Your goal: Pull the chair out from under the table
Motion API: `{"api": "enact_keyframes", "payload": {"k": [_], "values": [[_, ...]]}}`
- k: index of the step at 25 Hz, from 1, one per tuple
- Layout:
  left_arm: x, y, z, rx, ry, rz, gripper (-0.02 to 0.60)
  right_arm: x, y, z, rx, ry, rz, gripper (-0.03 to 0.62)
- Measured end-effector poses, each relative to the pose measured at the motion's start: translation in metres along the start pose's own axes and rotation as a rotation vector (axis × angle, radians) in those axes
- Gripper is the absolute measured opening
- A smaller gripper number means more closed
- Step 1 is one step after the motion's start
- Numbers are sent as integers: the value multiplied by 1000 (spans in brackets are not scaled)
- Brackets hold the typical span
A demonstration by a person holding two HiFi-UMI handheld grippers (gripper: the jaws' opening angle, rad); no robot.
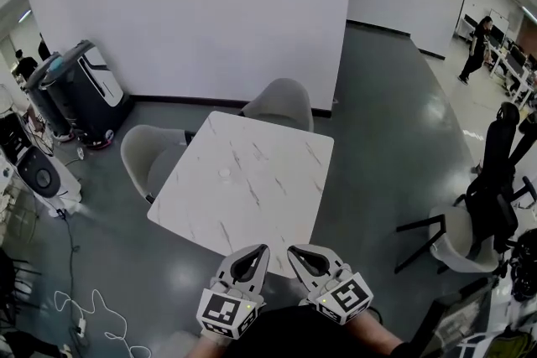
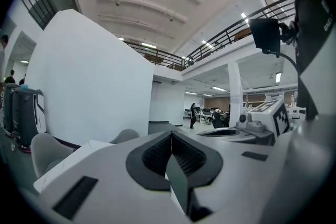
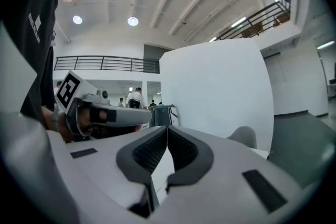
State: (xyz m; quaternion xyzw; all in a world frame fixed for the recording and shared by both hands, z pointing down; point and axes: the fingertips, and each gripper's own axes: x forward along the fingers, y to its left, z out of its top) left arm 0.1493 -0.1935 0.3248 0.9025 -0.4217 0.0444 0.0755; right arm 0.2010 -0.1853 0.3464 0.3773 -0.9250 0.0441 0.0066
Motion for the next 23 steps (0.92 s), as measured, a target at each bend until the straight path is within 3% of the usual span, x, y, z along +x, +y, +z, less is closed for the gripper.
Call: {"api": "enact_keyframes", "payload": {"k": [9,23], "values": [[-6,-9,-3,-58,-13,-22,7,-3,8,-1,50,10,46,14],[-3,-9,-13,-127,42,-46,8,-10,0,-7,94,38,2,14]]}}
